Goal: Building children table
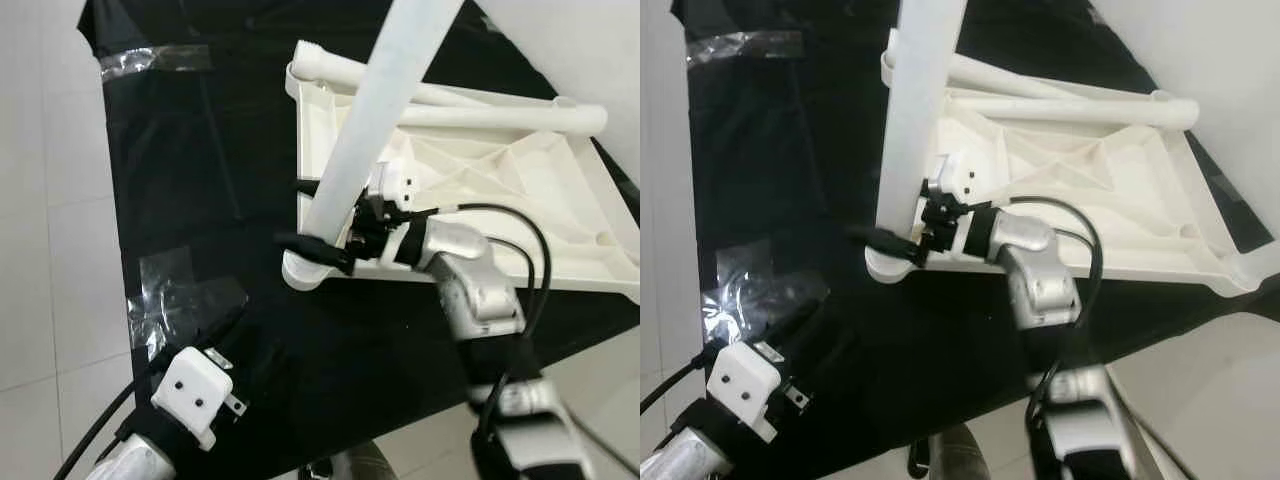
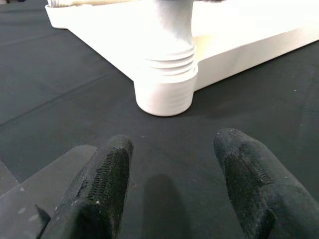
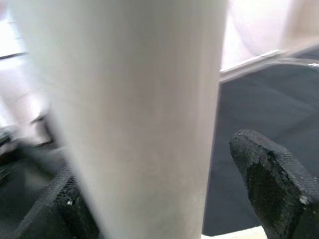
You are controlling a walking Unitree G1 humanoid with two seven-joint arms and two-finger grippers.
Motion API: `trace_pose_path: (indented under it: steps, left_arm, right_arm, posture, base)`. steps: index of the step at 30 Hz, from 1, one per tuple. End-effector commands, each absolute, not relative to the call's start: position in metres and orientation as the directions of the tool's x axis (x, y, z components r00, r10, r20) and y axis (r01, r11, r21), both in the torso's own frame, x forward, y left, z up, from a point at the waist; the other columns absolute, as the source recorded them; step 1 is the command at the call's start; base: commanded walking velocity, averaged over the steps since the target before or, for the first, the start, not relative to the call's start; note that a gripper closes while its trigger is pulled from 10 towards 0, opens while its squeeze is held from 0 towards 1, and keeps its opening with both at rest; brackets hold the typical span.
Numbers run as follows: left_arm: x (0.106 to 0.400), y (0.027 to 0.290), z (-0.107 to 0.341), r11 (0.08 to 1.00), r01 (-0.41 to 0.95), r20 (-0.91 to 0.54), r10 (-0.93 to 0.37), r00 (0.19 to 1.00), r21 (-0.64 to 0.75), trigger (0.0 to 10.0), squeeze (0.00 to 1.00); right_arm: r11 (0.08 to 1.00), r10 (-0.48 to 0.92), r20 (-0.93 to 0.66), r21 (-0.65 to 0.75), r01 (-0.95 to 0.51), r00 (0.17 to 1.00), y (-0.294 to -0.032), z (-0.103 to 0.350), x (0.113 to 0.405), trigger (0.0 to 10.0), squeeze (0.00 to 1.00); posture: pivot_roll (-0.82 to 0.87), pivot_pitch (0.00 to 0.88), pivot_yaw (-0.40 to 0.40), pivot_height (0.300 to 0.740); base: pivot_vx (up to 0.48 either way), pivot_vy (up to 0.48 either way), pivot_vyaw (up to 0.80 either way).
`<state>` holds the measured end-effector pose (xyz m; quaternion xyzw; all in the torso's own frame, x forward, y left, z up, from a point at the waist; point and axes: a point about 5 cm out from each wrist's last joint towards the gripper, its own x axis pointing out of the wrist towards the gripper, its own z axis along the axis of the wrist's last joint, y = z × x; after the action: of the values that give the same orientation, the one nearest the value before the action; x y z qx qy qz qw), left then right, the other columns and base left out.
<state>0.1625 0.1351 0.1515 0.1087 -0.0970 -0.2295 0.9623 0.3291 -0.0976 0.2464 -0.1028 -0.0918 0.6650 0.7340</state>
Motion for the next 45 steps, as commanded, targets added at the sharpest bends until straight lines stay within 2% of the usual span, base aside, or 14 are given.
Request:
trace_pose_path:
  steps: [1,6,8,9,10,11,21,31,32,33,35,42,44,45]
  left_arm:
    - [0.160,0.134,0.145,0.870,0.428,0.105,-0.462,0.880,0.243,10.0,0.00]
    - [0.160,0.133,0.145,0.872,0.424,0.103,-0.458,0.883,0.244,10.0,0.00]
    - [0.160,0.133,0.145,0.873,0.423,0.102,-0.457,0.884,0.244,10.0,0.00]
    - [0.160,0.133,0.145,0.873,0.423,0.102,-0.457,0.884,0.244,10.0,0.00]
    - [0.160,0.133,0.145,0.873,0.423,0.102,-0.457,0.884,0.244,10.0,0.00]
    - [0.160,0.133,0.145,0.872,0.423,0.101,-0.457,0.884,0.244,10.0,0.00]
    - [0.159,0.131,0.145,0.873,0.426,0.100,-0.459,0.883,0.239,10.0,0.00]
    - [0.156,0.131,0.148,0.871,0.433,0.100,-0.464,0.880,0.232,10.0,0.00]
    - [0.156,0.131,0.148,0.871,0.433,0.099,-0.464,0.880,0.231,10.0,0.00]
    - [0.155,0.132,0.148,0.871,0.434,0.096,-0.465,0.880,0.232,10.0,0.00]
    - [0.155,0.133,0.148,0.870,0.435,0.094,-0.465,0.880,0.233,10.0,0.00]
    - [0.157,0.136,0.145,0.866,0.441,0.082,-0.470,0.879,0.234,10.0,0.00]
    - [0.157,0.136,0.145,0.866,0.442,0.081,-0.471,0.879,0.234,10.0,0.00]
    - [0.157,0.136,0.145,0.866,0.442,0.081,-0.471,0.878,0.234,10.0,0.00]
  right_arm:
    - [-0.014,0.999,-0.032,-0.245,-0.969,-0.006,-0.095,0.240,0.328,10.0,0.00]
    - [-0.141,0.989,-0.081,-0.223,-0.965,-0.125,-0.088,0.242,0.332,9.7,0.00]
    - [-0.171,0.984,-0.085,-0.214,-0.962,-0.156,-0.088,0.243,0.332,7.6,0.00]
    - [-0.192,0.980,-0.087,-0.207,-0.959,-0.177,-0.088,0.244,0.333,4.4,0.00]
    - [-0.192,0.980,-0.087,-0.207,-0.959,-0.177,-0.088,0.244,0.333,4.4,0.00]
    - [-0.206,0.977,-0.092,-0.199,-0.958,-0.191,-0.087,0.245,0.335,0.0,0.00]
    - [-0.190,0.981,-0.066,-0.164,-0.968,-0.181,-0.099,0.238,0.340,0.0,0.00]
    - [0.179,0.984,0.032,-0.160,-0.971,0.176,-0.124,0.214,0.335,0.0,0.00]
    - [0.277,0.961,0.062,-0.148,-0.949,0.271,-0.119,0.208,0.332,0.0,0.00]
    - [0.554,0.832,0.067,-0.105,-0.826,0.550,-0.108,0.191,0.332,0.0,0.00]
    - [0.659,0.750,0.025,-0.113,-0.744,0.660,-0.094,0.170,0.312,0.0,0.00]
    - [0.705,0.707,0.012,-0.074,-0.705,0.707,-0.068,0.159,0.290,0.0,0.00]
    - [0.701,0.712,0.022,-0.091,-0.707,0.702,-0.068,0.163,0.294,1.7,0.00]
    - [0.701,0.712,0.026,-0.100,-0.707,0.702,-0.069,0.165,0.298,10.0,0.00]
  posture:
    - [0.23,0.284,-0.198,0.740]
    - [0.24,0.286,-0.196,0.740]
    - [0.24,0.286,-0.196,0.740]
    - [0.24,0.286,-0.196,0.740]
    - [0.24,0.286,-0.196,0.740]
    - [0.24,0.287,-0.198,0.740]
    - [0.24,0.296,-0.195,0.740]
    - [0.22,0.317,-0.192,0.740]
    - [0.23,0.324,-0.192,0.740]
    - [0.22,0.329,-0.193,0.740]
    - [0.22,0.333,-0.191,0.740]
    - [0.23,0.305,-0.184,0.740]
    - [0.23,0.301,-0.184,0.740]
    - [0.23,0.299,-0.185,0.740]
  base:
    - [0.000,0.000,0.00]
    - [0.000,0.000,0.00]
    - [0.000,0.000,0.00]
    - [0.000,0.000,0.00]
    - [0.000,0.000,0.00]
    - [0.000,0.000,0.00]
    - [0.000,0.000,0.00]
    - [0.000,0.000,0.00]
    - [0.000,0.000,0.00]
    - [0.000,0.000,0.00]
    - [0.000,0.000,0.00]
    - [0.000,0.000,0.00]
    - [0.000,0.000,0.00]
    - [0.000,0.000,0.00]
